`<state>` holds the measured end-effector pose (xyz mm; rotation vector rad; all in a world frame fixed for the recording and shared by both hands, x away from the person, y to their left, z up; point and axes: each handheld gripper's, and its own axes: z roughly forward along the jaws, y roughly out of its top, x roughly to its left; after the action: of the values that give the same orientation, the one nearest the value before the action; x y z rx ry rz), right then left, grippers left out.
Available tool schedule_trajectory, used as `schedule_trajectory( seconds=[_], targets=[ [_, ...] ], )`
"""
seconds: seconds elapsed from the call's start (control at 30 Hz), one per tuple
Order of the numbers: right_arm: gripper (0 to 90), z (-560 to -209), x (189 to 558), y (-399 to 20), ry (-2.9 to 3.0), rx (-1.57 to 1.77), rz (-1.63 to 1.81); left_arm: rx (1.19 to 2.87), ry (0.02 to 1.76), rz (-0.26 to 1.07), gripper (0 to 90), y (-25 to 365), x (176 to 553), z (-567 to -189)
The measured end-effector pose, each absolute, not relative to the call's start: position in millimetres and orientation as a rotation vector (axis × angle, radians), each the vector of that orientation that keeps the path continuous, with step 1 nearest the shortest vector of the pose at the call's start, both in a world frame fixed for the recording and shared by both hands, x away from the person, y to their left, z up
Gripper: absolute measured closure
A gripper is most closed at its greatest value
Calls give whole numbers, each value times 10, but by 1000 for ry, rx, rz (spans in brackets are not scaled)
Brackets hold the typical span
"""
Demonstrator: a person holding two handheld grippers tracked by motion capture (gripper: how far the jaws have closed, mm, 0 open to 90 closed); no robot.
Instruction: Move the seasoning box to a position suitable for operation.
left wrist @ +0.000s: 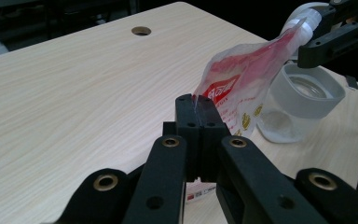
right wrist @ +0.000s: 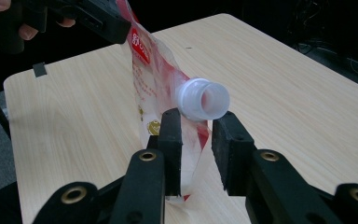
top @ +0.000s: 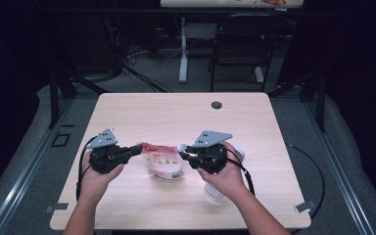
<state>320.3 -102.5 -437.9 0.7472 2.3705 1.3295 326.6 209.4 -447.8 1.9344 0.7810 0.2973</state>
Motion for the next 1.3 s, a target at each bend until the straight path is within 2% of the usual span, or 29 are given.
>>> schedule_trajectory(
  seconds=[0.77, 1.3],
  targets=[
    [736, -4406, 3006, -1303, 2361, 781, 1315, 1977, 710, 263, 900, 1832, 3198, -4482],
    [718, -4406, 2992, -1321, 2368, 772, 1322, 1955, 712, 239, 883, 1860, 3217, -4510]
  ],
)
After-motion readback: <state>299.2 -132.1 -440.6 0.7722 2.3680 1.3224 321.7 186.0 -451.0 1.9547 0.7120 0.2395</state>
